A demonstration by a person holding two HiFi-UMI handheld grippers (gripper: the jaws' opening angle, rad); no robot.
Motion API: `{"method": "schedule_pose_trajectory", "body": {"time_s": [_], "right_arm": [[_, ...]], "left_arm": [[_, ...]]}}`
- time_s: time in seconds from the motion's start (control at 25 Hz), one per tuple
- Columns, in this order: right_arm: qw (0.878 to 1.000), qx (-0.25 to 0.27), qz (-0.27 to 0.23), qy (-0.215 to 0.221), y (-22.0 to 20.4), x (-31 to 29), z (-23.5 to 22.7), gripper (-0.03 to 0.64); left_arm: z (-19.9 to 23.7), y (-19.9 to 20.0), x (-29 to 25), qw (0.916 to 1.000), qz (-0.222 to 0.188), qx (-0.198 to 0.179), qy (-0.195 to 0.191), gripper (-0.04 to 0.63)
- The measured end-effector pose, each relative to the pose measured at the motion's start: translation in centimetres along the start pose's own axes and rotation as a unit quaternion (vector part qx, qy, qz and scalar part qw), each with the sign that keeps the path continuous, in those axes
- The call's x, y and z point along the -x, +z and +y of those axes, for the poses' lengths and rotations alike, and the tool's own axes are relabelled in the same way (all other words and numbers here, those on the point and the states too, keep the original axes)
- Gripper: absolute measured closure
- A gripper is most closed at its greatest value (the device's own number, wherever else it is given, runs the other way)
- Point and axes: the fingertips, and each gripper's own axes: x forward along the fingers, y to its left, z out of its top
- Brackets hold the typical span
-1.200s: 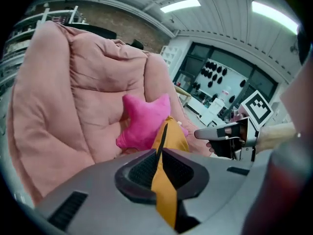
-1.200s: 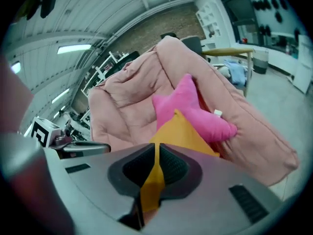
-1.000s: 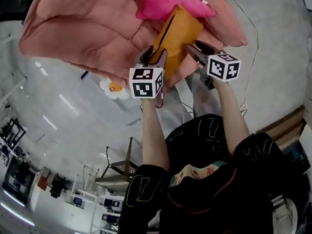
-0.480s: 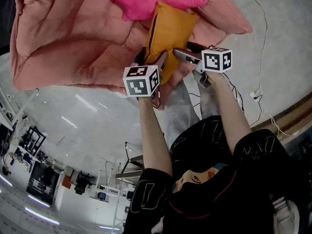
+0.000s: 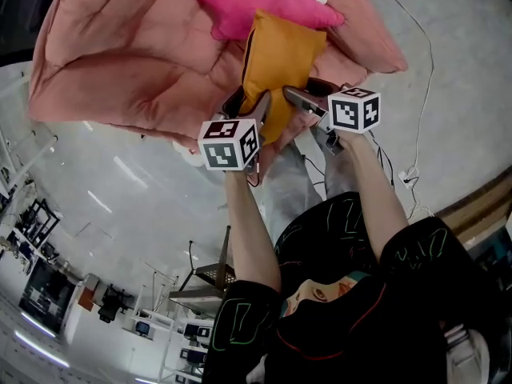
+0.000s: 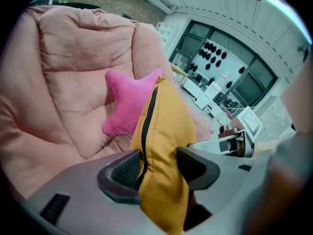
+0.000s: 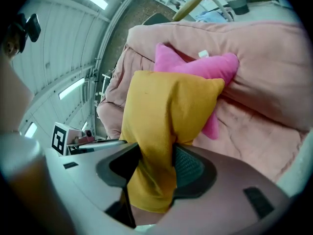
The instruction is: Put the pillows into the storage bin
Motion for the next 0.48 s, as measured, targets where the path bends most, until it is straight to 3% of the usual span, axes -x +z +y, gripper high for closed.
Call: {"method": "schedule_pose_trajectory", "body": {"time_s": [0.2, 0.48], "right_arm": [[0.997, 0.080, 0.017, 0.015, 2.6, 0.7, 3.8, 0.394], [0.982, 0.179, 0.043, 0.049, 5.0, 0.0, 12.3, 0.394]], "left_arm": [[-0.4, 1.7, 3.6, 0.9954, -0.078, 0.051, 0.019, 0.359], [0.7, 4.3, 11.5, 0.9796, -0.173, 0.086, 0.054, 0.357]]}}
